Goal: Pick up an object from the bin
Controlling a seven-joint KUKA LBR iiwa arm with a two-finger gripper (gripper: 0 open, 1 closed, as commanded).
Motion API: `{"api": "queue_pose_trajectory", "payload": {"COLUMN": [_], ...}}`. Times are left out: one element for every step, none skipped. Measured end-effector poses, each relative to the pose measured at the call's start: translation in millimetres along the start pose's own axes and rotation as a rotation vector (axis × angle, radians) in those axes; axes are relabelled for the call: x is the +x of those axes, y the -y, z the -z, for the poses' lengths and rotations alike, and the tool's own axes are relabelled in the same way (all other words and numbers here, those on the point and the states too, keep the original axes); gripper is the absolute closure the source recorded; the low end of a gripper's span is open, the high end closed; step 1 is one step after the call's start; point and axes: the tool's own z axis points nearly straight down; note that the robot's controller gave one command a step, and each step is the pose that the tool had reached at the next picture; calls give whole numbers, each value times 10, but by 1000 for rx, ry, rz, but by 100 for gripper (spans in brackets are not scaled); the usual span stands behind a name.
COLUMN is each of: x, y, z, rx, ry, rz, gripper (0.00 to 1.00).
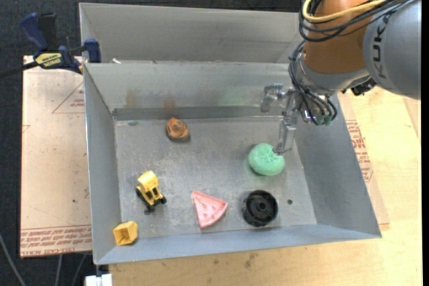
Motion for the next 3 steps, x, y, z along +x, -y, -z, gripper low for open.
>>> {"api": "queue_pose_trajectory", "payload": {"x": [-12,112,145], "y": [-2,234,232], "z": [52,-378,-898], "rx": [1,1,2], "ry": [7,11,9], "rz": [1,100,167], "gripper": [0,0,0]}}
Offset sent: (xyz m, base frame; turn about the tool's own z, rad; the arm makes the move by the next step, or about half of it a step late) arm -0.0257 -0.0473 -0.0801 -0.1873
